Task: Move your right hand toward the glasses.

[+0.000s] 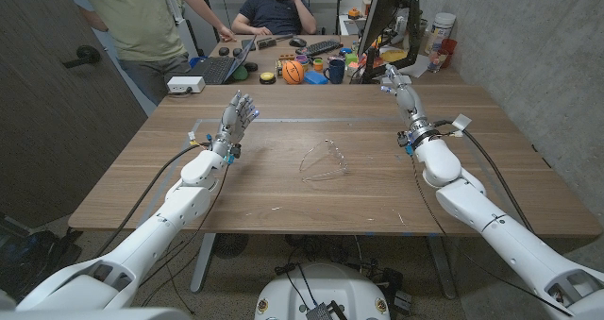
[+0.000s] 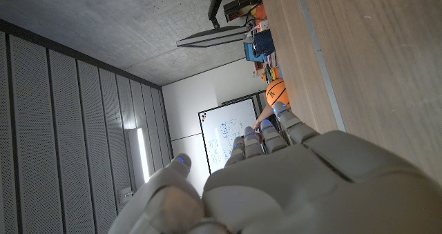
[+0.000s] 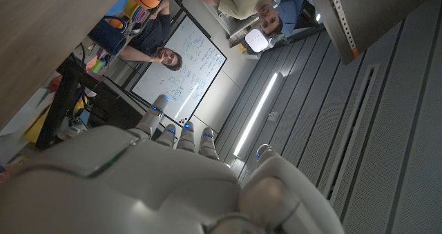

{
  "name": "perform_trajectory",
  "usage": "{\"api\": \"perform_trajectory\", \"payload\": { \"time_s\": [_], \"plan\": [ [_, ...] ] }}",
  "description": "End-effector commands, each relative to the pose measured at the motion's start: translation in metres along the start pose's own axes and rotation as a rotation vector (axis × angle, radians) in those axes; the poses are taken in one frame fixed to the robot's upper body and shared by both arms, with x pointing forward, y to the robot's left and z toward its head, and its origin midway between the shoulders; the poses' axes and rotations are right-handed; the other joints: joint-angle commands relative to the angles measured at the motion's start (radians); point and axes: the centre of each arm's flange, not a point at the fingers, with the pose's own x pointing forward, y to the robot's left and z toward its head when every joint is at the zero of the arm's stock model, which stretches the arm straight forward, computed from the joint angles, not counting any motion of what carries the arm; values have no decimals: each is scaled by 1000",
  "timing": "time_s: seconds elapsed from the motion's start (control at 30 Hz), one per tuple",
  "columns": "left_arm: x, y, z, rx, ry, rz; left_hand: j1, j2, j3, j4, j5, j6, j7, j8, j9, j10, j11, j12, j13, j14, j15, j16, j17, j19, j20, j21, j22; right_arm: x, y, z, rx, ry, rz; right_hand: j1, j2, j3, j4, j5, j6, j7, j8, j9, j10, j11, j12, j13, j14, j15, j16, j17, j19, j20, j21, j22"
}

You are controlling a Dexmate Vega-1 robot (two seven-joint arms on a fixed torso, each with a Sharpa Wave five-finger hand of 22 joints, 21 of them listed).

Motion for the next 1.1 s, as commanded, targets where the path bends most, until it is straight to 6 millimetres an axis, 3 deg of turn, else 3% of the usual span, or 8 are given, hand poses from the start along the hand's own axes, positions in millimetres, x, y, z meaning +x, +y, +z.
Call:
{"api": "perform_trajectory", "payload": {
  "time_s": [0.03, 0.4, 1.1],
  "plan": [
    [1, 0, 0, -1, -2, -4, 0, 39, -6, 0, 5, -6, -3, 7, 5, -3, -8, 5, 2, -10, 1, 4, 6, 10, -3, -4, 2, 1, 14, 27, -193, -67, 33, 6, -6, -6, -7, 9, 2, -22, -3, 2, 17, -1, 8, 2, -33, 12, -4, 1, -151, 11, -10, 1],
    [0, 0, 0, -1, 1, -4, 0, 39, -10, 0, 5, -5, -5, 7, 5, -1, -12, 6, 2, -10, 1, 4, 6, 11, -3, -7, 3, 3, 26, 41, -344, -92, 65, 12, -7, -11, -13, 12, 2, -33, -6, 2, -5, -6, -2, 2, -38, 21, -8, 0, -155, 38, -23, 0],
    [-1, 1, -1, 3, 6, 0, 0, 40, -15, 0, 7, -5, -7, 7, 5, -2, -14, 5, 2, -10, -3, 4, 6, 13, -4, -11, 3, 3, 53, 52, -570, -121, 170, 23, -11, -19, -24, 15, -4, -41, -10, 1, -15, -19, -6, 1, -42, 27, -12, -2, -138, 57, -34, 0]
  ]
}}
